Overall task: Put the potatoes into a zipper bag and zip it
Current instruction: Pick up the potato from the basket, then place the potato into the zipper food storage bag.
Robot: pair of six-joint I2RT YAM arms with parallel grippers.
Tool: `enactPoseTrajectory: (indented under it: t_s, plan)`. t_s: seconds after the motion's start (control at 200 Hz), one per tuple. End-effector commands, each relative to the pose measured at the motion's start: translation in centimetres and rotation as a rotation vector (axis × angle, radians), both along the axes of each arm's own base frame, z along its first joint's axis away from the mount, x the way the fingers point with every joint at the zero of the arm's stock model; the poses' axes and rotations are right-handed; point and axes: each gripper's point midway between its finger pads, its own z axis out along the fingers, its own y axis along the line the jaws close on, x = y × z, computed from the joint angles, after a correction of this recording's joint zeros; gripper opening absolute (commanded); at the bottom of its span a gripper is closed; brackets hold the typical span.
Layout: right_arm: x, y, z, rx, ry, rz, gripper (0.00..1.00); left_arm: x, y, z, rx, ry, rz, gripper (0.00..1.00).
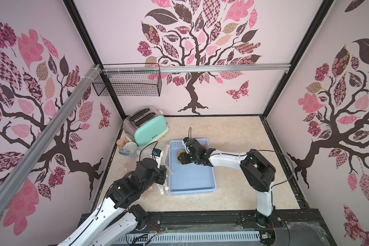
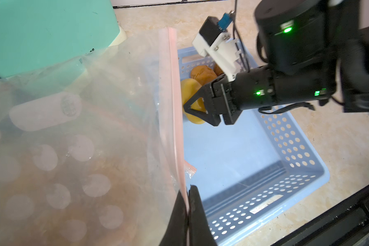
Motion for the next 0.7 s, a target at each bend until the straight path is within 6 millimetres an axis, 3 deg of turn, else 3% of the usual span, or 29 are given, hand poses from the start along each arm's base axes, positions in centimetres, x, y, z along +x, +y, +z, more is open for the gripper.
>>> enactPoseTrajectory:
  t_s: [0.0,0.095,0.23,0.355,0.53,0.695]
  plan:
    - [-0.8,-0.7,8.3,0.134,-0.140,0.025,0.50,0.2,-1.1,3.0,-0.060,-0.033,-0.035,0.00]
    - [-2.0,-2.9,10.7,0.155,-0.190,0.003,0.50,-0.2,-3.4,5.2,-0.154,0.006,-0.109,0.00]
    - [-3.9,-6.4,13.4,0.182,-0.264,-0.036,0.51,-1.0,-8.3,8.5,-0.316,0.104,-0.268,0.00]
    - [-5.4,-10.1,15.4,0.187,-0.332,-0.077,0.52,-0.6,-11.6,10.4,-0.344,0.104,-0.344,0.00]
    - [-7.4,-15.2,17.4,0.166,-0.411,-0.139,0.52,1.5,-14.2,7.9,-0.311,0.182,-0.322,0.00]
    - [-8.8,-17.7,18.8,0.150,-0.460,-0.163,0.52,2.5,-16.5,5.0,-0.335,0.258,-0.327,0.00]
